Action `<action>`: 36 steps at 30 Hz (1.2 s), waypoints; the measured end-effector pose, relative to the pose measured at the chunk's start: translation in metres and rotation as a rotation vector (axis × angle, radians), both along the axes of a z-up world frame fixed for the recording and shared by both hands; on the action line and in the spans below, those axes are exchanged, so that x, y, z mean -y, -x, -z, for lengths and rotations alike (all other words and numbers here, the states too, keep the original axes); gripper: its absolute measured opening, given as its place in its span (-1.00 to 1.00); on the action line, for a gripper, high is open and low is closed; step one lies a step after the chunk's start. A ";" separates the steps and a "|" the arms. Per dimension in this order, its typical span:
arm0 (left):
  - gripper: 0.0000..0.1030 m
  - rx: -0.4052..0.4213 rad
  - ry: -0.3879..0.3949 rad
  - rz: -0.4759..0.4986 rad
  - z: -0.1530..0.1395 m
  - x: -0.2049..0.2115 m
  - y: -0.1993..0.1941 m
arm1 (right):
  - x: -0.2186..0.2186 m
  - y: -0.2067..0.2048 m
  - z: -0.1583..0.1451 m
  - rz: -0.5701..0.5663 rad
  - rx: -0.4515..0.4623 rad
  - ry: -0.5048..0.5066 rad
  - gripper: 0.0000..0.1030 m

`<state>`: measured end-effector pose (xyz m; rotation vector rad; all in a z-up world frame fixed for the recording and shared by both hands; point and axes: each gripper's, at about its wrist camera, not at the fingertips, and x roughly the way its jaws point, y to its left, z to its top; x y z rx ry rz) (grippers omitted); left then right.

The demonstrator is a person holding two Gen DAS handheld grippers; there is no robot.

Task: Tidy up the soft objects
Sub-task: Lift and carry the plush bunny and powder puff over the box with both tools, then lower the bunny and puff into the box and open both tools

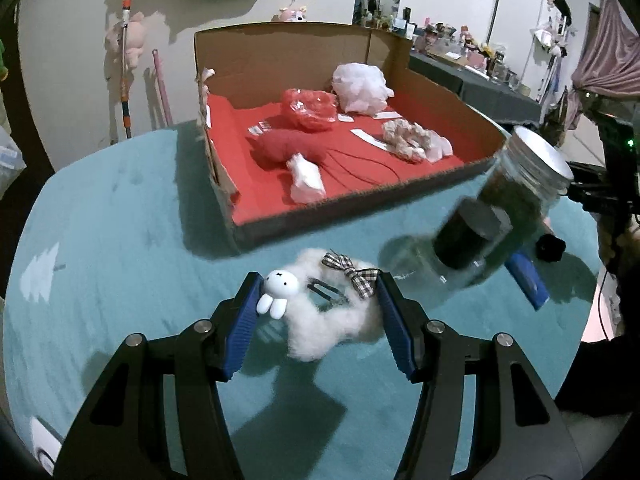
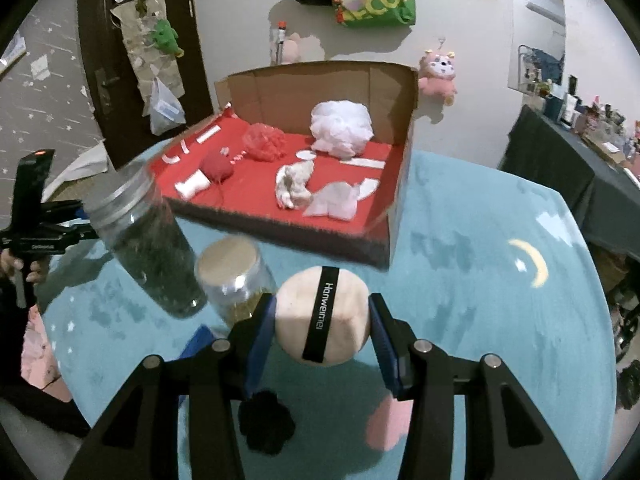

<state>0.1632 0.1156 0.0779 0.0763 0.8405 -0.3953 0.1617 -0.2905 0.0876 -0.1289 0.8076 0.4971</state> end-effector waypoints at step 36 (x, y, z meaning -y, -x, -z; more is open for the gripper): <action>0.08 -0.176 -0.221 0.236 0.000 0.150 -0.192 | -0.101 -0.216 0.008 0.043 -0.214 0.226 -0.04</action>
